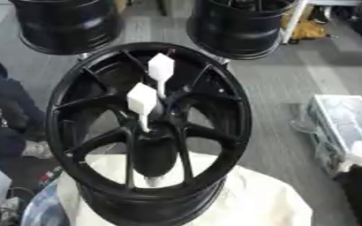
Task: Pull the pin out of the wheel hub.
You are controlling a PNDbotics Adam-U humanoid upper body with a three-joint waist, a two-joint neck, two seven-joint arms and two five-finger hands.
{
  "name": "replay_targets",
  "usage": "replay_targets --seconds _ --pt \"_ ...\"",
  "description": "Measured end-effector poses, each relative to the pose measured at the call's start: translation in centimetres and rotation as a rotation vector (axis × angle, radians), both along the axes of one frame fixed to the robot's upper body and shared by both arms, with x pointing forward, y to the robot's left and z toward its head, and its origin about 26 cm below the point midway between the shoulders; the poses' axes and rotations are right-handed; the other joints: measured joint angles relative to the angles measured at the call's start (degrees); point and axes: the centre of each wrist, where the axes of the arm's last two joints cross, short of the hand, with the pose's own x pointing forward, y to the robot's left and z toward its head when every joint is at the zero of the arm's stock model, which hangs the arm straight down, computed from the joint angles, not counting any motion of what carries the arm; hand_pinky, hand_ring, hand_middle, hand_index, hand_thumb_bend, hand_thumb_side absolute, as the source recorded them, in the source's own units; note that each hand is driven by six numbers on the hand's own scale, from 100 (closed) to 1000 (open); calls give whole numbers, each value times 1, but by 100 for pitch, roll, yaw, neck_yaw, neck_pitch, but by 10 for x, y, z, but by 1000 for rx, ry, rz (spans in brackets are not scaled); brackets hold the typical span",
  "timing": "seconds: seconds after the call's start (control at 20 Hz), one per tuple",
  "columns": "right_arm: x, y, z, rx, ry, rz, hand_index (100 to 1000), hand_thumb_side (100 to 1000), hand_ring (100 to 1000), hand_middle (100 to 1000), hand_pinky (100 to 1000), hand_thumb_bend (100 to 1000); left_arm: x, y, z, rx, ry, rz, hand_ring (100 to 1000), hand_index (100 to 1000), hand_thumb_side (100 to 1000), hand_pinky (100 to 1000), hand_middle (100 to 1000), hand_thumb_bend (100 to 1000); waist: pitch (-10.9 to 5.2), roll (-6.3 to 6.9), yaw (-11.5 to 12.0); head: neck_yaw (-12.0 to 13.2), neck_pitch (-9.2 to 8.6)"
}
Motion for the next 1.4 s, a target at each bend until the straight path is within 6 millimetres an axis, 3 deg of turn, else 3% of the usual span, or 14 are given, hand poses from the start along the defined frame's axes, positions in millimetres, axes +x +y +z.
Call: replay_targets --seconds 0.25,0.3,0.35,0.75,1.0,1.4 --pt "10 21 9 14 -63 3 827 625 704 760 709 100 0 -1 -1 -7 0 0 683 702 904 726 615 100 0 7 -9 0 0" --pt "11 25 12 16 -74 8 821 582 694 749 700 100 0 -1 -1 -8 0 0 683 702 905 726 616 100 0 8 -9 0 0" --pt "13 28 14 19 -84 13 817 621 688 744 696 100 0 -1 -1 -8 0 0 683 702 903 725 616 100 0 8 -10 0 0" --pt "21 51 28 61 -151 88 807 608 670 726 680 100 0 -1 -1 -9 0 3 685 701 903 725 616 100 1 10 -3 11 0" --pt "26 64 38 74 -177 167 806 581 662 718 676 100 0 -1 -1 -9 1 4 685 701 905 725 615 100 3 11 31 11 0" --pt "28 75 40 94 -180 251 804 618 656 712 674 100 0 -2 -2 -18 1 4 687 701 906 725 616 100 13 41 56 12 0"
